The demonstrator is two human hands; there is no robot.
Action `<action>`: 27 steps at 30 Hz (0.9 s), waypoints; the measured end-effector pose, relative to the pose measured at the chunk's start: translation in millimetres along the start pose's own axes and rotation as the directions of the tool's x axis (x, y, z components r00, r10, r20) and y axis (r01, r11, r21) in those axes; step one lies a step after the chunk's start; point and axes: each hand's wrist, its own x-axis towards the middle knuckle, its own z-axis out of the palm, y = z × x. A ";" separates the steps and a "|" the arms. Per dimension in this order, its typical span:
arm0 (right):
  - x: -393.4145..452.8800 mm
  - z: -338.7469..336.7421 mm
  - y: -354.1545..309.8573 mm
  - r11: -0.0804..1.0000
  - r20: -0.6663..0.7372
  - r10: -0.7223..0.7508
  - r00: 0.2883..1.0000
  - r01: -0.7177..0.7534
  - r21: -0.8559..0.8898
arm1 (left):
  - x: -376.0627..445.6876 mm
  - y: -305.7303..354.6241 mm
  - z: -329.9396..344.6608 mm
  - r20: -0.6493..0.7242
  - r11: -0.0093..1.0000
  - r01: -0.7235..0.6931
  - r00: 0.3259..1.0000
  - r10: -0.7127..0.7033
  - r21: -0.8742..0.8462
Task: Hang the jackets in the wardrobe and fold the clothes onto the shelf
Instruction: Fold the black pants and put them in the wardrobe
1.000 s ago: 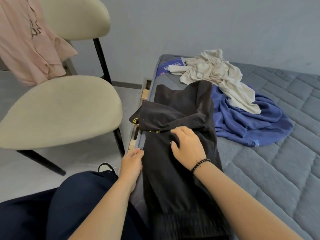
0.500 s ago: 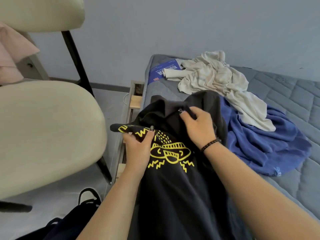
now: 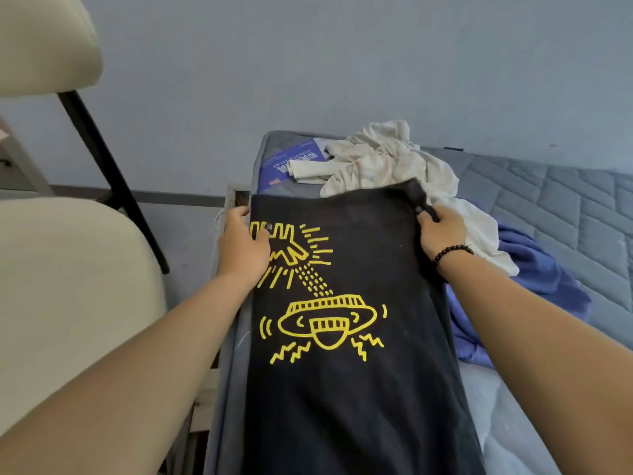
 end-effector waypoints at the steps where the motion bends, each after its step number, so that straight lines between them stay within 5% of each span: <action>1: 1.1 5.3 10.2 0.998 0.067 0.058 0.996 -0.056 -0.028 | 2.6 -4.6 3.2 0.021 0.997 0.051 0.998 -0.052 0.057; 5: -9.4 22.0 29.6 0.975 0.138 0.170 0.976 -0.146 -0.168 | -12.8 -16.5 6.3 0.122 0.989 0.112 0.985 -0.124 0.096; 8: -47.5 24.0 26.8 0.886 0.041 -0.147 0.988 0.150 -0.439 | -50.3 -20.0 4.7 0.097 0.965 -0.043 0.995 0.018 0.260; 10: -87.5 25.6 26.9 0.766 0.102 -0.431 0.897 0.423 -0.483 | -88.1 -22.6 4.2 0.103 0.882 -0.183 0.983 0.153 0.434; 12: -130.7 28.2 33.0 0.672 0.239 -0.534 0.811 0.579 -0.462 | -128.2 -26.6 3.9 0.184 0.791 -0.309 0.951 0.248 0.528; 15: -175.7 24.4 52.3 0.608 0.518 -0.391 0.761 0.636 -0.475 | -173.1 -40.0 4.1 0.346 0.626 -0.414 0.908 0.236 0.660; 17: -185.8 15.8 68.2 0.629 0.558 -0.307 0.771 0.604 -0.489 | -186.8 -47.9 -0.2 0.415 0.562 -0.435 0.893 0.171 0.704; 27: -256.1 -46.3 91.9 0.603 0.624 -0.094 0.775 0.544 -0.584 | -262.6 -61.2 -37.5 0.345 0.633 -0.284 0.938 0.028 0.720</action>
